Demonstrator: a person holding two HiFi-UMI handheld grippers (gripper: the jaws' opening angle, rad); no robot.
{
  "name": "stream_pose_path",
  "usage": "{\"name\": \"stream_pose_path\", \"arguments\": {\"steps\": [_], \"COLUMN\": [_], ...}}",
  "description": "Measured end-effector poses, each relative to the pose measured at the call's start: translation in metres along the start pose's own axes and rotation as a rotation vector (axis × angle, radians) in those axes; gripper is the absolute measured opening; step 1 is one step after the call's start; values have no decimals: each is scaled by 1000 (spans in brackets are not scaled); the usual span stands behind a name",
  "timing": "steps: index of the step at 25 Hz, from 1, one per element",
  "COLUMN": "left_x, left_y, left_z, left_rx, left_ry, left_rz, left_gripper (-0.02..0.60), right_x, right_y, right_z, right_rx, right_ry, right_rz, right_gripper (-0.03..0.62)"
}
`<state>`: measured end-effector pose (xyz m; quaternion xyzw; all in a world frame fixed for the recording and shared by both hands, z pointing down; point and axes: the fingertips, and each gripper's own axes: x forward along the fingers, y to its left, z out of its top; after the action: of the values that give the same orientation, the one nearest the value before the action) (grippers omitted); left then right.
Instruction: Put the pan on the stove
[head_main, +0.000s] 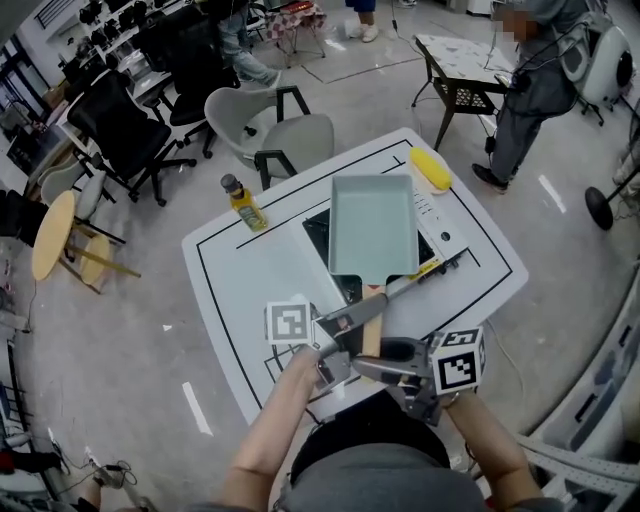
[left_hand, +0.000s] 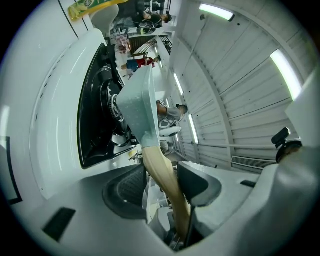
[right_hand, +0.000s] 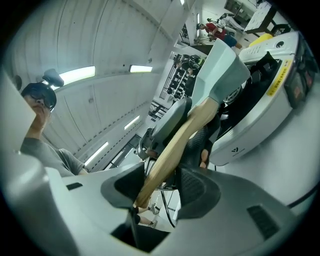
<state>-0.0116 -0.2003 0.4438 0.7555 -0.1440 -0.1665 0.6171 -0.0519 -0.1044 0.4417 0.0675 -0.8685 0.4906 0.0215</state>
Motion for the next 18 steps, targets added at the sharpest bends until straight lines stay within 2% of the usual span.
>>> {"name": "stream_pose_path", "arguments": {"steps": [18], "left_x": [-2], "left_y": [16], "left_z": [4], "left_rx": [-69], "left_ry": [34], "left_rz": [24], "left_gripper": [189], "right_x": [9], "right_y": [-9], "right_z": [3], "right_rx": [80], "right_ry": [-50], "right_rz": [1], "right_gripper": [201]}}
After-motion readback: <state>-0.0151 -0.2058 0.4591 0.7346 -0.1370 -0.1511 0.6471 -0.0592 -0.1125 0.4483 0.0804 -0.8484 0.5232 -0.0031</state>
